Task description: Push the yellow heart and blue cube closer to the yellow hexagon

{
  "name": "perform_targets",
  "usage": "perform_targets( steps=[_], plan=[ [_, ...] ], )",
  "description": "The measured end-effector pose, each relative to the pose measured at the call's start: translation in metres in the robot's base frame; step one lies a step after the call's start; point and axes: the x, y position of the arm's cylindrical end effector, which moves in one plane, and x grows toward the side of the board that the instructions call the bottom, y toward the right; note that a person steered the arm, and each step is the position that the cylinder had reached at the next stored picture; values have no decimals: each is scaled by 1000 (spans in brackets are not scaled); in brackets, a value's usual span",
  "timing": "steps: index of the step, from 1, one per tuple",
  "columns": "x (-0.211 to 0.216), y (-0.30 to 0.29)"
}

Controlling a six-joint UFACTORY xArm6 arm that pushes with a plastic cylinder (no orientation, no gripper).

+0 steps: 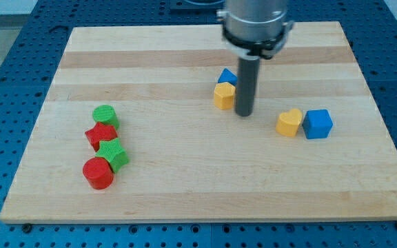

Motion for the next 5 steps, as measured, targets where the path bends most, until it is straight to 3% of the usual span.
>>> perform_targets(
  steps=[2,3,5],
  plan=[
    [-9,111],
    [32,141],
    [59,94]
  ],
)
